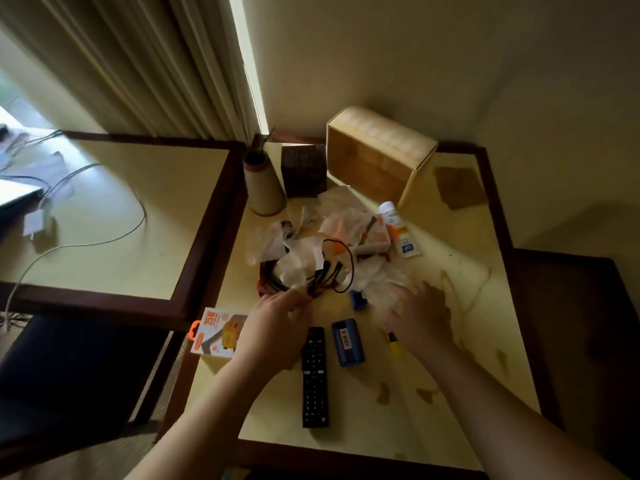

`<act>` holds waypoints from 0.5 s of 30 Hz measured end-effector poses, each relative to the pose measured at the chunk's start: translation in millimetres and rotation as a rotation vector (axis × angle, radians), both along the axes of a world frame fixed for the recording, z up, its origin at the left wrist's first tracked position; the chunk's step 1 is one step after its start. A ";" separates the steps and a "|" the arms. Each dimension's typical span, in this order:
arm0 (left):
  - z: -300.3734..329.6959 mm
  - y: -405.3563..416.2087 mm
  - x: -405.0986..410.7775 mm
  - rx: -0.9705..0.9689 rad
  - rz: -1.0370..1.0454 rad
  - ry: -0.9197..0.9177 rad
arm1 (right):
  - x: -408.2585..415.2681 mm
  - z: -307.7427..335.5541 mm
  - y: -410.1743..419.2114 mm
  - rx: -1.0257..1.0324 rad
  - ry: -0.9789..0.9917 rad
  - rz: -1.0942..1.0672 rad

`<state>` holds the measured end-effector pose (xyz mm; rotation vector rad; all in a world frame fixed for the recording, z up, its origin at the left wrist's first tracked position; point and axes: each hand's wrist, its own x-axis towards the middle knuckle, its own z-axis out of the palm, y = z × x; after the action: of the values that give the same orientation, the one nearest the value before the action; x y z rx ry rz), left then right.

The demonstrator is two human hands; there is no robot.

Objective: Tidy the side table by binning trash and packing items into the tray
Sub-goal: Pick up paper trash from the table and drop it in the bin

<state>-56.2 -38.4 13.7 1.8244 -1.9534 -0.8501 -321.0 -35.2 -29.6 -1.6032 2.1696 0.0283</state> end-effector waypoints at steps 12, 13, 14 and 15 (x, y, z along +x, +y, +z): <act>-52.2 -111.6 -9.0 0.098 -0.119 -0.408 | 0.1 -30.4 -4.9 -0.003 0.074 -0.033; -52.5 -117.3 -9.0 0.074 -0.144 -0.472 | -0.1 -30.7 -3.8 -0.023 0.072 -0.038; -52.5 -122.8 -8.9 0.054 -0.168 -0.519 | -0.7 -31.1 -2.5 -0.040 0.072 -0.040; -52.8 -128.2 -8.8 0.040 -0.192 -0.557 | -1.3 -31.6 -1.4 -0.053 0.067 -0.044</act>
<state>-64.9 -166.6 -39.1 2.0836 -2.4909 -0.4586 -322.2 -36.6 -61.1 -1.6041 2.2739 0.0110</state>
